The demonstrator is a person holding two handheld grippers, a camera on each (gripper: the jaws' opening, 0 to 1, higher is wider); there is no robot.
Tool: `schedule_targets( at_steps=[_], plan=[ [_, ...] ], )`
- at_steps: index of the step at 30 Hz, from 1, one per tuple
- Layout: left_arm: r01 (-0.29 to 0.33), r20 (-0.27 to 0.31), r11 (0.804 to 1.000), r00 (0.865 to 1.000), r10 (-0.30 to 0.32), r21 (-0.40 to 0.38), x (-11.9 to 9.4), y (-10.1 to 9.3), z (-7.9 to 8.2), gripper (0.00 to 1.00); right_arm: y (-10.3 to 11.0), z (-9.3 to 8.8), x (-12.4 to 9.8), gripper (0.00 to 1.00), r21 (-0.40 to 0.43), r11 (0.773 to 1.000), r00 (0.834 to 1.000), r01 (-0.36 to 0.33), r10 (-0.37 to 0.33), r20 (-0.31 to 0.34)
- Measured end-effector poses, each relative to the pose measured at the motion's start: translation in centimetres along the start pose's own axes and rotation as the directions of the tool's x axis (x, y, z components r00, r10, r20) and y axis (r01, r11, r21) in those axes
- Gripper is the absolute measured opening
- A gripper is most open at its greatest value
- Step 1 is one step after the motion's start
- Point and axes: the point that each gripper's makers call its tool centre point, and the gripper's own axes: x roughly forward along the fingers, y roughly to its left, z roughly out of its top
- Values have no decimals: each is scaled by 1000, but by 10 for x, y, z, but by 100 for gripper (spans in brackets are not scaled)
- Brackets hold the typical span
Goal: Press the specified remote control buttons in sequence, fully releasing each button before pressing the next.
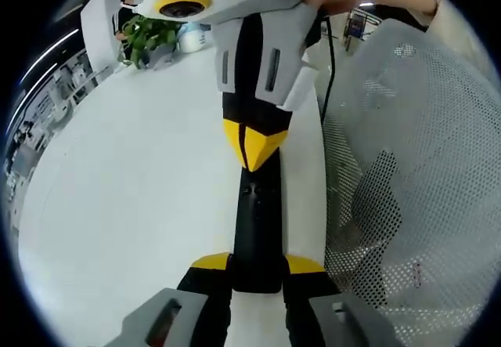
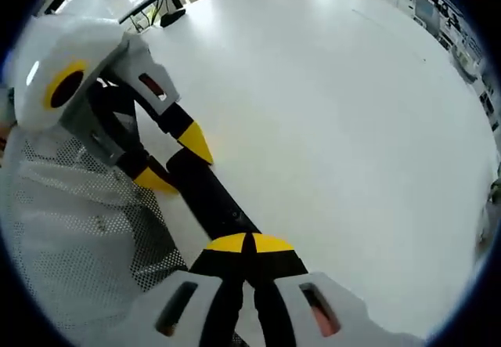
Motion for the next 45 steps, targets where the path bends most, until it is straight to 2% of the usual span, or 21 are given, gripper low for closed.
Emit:
schedule_targets(
  at_steps=[6, 10, 16, 19, 22, 25, 28, 30, 32, 37, 41, 45],
  plan=[
    [0, 0, 1000, 1000, 0, 2, 0, 0, 0, 24, -1, 0, 2, 0, -30, 1000, 999, 2, -4, -52],
    [-1, 1, 1000, 1000, 1, 2, 0, 0, 0, 24, -1, -1, 1, 0, -40, 999, 999, -7, 4, -52],
    [-1, 0, 1000, 1000, 1, 3, -1, 0, 0, 24, -1, -2, 0, 0, -52, 998, 999, -32, 32, 7],
    [-2, 0, 1000, 1000, 2, 4, 0, 0, 0, 24, -2, -2, 0, 0, -86, 996, 999, -38, 41, 34],
    [-2, 0, 1000, 1000, 2, 5, -1, 0, 0, 24, 1, -2, 0, 0, -167, 985, 995, -51, 65, 78],
    [-2, -2, 1000, 1000, 2, 6, -1, 0, 0, 24, 0, -3, -2, 0, -165, 984, 991, -68, 85, 101],
    [1, 0, 1000, 1000, -1, 6, -1, 0, 0, 24, 3, -3, -2, 1, -205, 976, 987, -77, 105, 126],
    [3, 2, 1000, 1000, -3, 4, -1, 0, 0, 24, 8, -4, -3, 7, -214, 972, 982, -101, 131, 132],
    [6, 4, 1000, 1000, -6, 9, -1, -1, 0, 24, 11, -4, -4, 10, -254, 962, 981, -96, 135, 139],
    [10, 8, 1000, 1000, -10, 26, -1, -1, 0, 24, 8, -10, -6, 6, -336, 940, 985, -60, 111, 135],
    [11, 8, 999, 1000, -11, 32, -1, -1, 0, 24, 7, -16, -8, 6, -357, 931, 985, -70, 121, 123],
    [10, 9, 999, 1000, -11, 33, -1, -1, 0, 24, 8, -15, -7, 6, -423, 905, 988, -55, 111, 110]
  ],
)
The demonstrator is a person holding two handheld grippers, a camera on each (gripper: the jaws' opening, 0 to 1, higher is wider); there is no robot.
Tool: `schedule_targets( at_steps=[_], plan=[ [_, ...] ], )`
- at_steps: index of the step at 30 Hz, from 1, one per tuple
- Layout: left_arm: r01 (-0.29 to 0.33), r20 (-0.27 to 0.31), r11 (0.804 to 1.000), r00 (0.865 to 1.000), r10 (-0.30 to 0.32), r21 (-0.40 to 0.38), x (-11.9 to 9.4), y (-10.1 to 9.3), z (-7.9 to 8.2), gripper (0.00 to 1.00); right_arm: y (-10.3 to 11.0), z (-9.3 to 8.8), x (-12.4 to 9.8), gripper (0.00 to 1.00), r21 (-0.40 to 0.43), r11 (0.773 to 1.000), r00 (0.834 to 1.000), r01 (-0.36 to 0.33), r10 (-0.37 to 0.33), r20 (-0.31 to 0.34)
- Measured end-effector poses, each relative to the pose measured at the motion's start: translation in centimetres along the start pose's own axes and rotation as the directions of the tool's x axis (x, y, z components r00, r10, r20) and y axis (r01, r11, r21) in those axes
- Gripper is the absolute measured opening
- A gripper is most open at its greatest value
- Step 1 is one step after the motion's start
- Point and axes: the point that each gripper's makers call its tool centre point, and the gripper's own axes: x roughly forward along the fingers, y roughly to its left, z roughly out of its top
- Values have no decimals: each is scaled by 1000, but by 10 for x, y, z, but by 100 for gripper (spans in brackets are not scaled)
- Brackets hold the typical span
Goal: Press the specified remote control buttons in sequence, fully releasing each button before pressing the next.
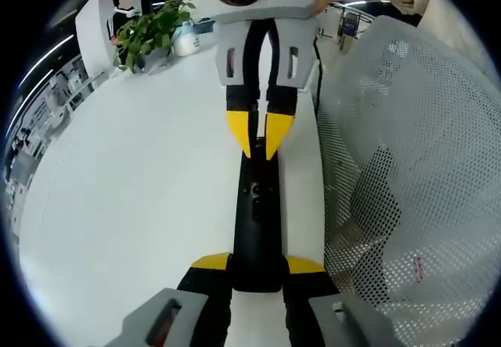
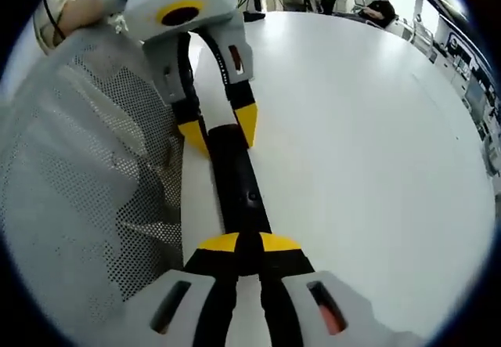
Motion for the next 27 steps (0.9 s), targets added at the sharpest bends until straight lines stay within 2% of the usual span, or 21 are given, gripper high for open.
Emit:
schedule_targets(
  at_steps=[6, 11, 19, 27],
  plan=[
    [-1, 1, 1000, 1000, 1, -1, 0, 0, 0, 24, 1, 1, 2, 7, -114, 993, 998, -13, 6, -60],
    [0, 1, 1000, 1000, 0, -3, 0, 0, 0, 25, 2, 2, 2, 6, -160, 987, 995, -13, -3, -97],
    [1, -2, 1000, 1000, -1, 1, 0, 0, 0, 25, 1, 1, 2, 7, -136, 991, 996, -11, -2, -95],
    [0, -3, 1000, 1000, 0, 1, 0, 0, 0, 25, 1, 1, 3, 7, -160, 987, 988, -28, 3, -156]
  ],
)
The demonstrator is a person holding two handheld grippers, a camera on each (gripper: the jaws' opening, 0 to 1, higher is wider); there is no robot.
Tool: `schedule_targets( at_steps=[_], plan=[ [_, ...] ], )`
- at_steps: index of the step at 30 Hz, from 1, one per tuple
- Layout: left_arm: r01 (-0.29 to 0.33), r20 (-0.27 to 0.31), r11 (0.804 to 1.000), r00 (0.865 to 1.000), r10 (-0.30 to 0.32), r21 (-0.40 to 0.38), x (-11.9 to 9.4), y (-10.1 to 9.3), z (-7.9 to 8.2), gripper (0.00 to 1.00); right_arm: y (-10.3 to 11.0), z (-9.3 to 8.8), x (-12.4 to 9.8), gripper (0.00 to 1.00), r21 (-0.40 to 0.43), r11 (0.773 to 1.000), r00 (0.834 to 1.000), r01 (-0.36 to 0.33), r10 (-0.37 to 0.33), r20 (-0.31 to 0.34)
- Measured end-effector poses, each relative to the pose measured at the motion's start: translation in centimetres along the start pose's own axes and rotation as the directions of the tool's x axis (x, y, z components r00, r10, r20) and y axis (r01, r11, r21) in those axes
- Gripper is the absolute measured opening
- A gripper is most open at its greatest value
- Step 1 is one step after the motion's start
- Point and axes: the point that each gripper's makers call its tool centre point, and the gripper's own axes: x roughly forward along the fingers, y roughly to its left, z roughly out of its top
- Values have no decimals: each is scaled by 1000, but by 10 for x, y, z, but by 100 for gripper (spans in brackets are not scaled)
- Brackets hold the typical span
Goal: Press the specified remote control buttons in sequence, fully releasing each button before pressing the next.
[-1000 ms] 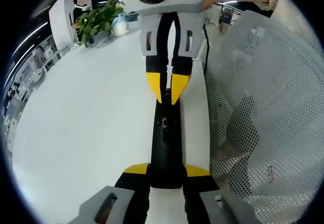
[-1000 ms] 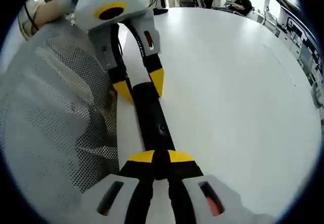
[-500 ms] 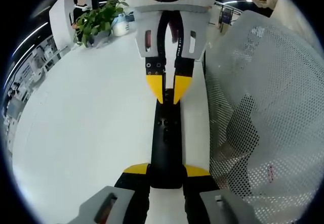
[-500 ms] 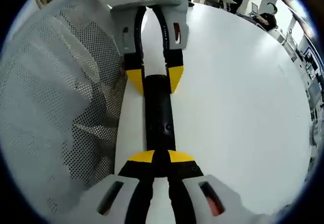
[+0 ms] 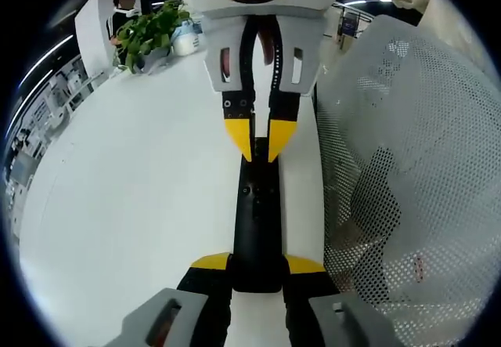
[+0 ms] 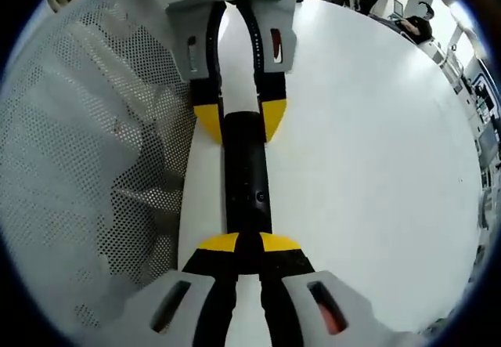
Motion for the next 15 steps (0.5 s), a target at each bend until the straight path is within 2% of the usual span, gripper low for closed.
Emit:
schedule_targets(
  at_steps=[9, 15],
  plan=[
    [0, -1, 1000, 1000, 0, 0, 0, 0, 0, 25, 0, -1, -1, 7, 39, 999, 1000, 9, -10, 28],
    [0, -1, 1000, 1000, 0, 0, 0, 0, 0, 25, 0, -3, -2, 7, 72, 997, 996, 21, -27, 81]
  ],
)
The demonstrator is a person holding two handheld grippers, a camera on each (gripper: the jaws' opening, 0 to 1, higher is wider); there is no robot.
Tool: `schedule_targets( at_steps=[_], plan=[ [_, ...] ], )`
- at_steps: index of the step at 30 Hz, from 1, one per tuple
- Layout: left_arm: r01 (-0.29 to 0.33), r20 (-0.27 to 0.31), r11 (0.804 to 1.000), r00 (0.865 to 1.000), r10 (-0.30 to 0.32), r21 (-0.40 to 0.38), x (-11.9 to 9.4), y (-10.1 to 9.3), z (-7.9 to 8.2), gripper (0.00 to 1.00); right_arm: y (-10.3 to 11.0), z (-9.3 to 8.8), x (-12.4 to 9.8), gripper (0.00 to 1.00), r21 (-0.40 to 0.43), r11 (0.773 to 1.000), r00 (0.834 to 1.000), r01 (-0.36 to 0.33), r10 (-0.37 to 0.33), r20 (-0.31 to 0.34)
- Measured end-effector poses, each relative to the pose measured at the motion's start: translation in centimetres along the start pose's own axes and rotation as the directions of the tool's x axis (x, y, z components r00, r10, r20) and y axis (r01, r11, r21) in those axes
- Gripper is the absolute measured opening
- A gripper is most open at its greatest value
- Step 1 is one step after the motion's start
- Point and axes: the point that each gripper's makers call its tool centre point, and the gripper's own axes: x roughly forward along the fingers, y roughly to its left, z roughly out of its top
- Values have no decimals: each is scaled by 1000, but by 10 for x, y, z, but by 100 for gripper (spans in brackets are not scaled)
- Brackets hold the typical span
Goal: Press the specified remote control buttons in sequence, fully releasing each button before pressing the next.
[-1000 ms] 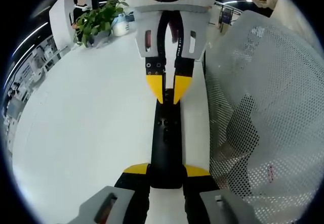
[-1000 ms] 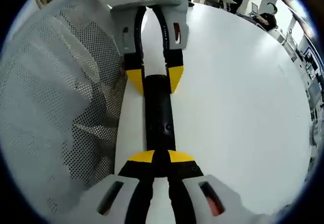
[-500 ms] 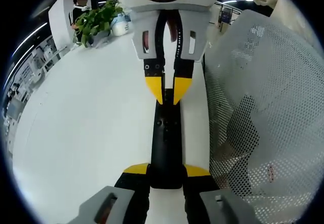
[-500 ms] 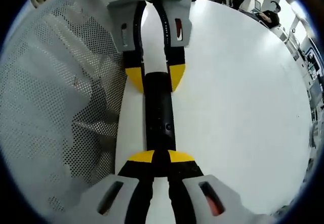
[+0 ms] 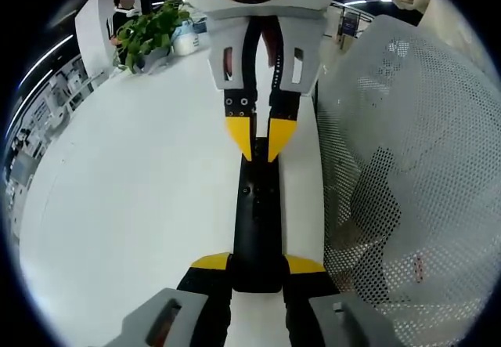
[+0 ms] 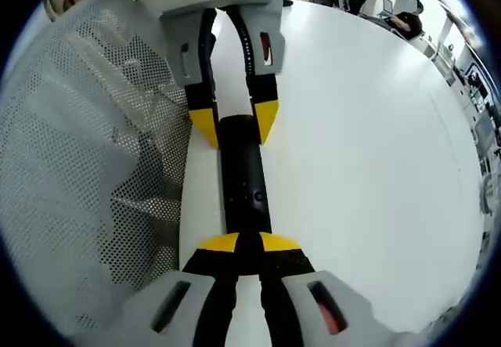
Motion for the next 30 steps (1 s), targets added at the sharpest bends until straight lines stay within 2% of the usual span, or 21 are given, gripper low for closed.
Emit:
schedule_targets(
  at_steps=[7, 14, 21, 27, 30],
  plan=[
    [-1, 1, 1000, 1000, 1, -2, 0, 0, 0, 25, 1, 2, 1, 6, -44, 999, 1000, 10, -10, -5],
    [-1, 1, 1000, 1000, 1, -3, 0, 0, 0, 25, 0, 2, 0, 6, 17, 1000, 1000, -4, 3, 11],
    [0, 1, 1000, 1000, 0, -3, 0, 0, 0, 25, 1, 5, 1, 7, 21, 1000, 1000, -5, 4, 25],
    [0, 0, 1000, 1000, 0, 0, 0, 0, 0, 25, 2, 6, 3, 7, -61, 998, 999, -1, -1, -33],
    [0, -6, 1000, 1000, 0, 7, 0, 0, 0, 25, 1, 7, 4, 7, -61, 998, 998, -6, 2, -68]
  ],
)
